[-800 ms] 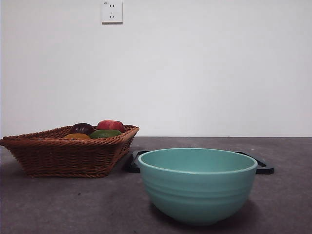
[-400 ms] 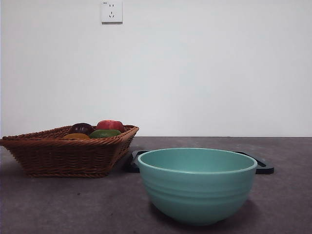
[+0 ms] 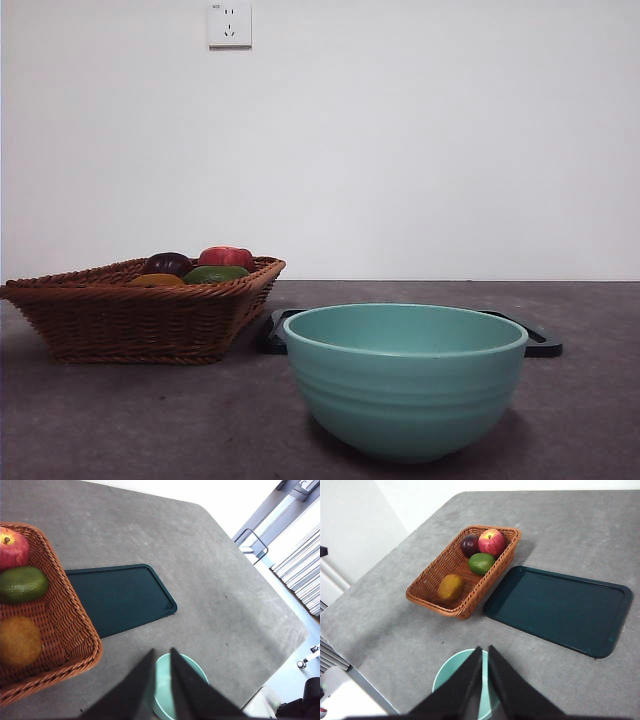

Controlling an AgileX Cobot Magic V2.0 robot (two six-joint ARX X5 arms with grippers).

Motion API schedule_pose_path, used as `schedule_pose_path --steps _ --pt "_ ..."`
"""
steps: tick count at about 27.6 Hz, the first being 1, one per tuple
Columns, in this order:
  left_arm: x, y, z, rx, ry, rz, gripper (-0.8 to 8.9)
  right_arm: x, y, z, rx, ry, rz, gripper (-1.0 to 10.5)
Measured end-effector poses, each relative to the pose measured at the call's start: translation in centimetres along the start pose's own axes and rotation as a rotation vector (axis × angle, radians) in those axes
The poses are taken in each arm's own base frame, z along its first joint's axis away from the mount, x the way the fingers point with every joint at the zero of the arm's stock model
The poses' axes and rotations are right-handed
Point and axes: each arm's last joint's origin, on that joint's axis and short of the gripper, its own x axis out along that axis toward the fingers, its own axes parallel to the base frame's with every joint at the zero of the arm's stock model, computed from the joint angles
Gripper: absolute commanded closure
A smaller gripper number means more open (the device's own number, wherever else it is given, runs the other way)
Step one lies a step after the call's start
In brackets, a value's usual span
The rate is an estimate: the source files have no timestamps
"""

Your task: Pick up the wifruite, put it on the bowl, pick up the plate, put it on desk

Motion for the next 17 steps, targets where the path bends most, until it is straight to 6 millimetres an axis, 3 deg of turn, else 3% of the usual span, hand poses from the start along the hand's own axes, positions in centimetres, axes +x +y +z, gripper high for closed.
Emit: schedule_pose_path --steps 4,8,17 --pt "0.0 0.02 -0.08 -0.003 0.007 0.002 3.42 0.0 0.0 0.0 -0.001 -0.001 -0.002 6.4" --pt "0.0 0.03 -0.09 0.002 0.008 0.002 2.9 0.0 -0.06 0.01 -0.002 -0.003 -0.022 3.6" --pt "-0.01 0.06 -0.23 -0.004 0.021 0.006 2.85 0.0 -0.1 0.01 -0.003 -0.005 -0.036 3.3"
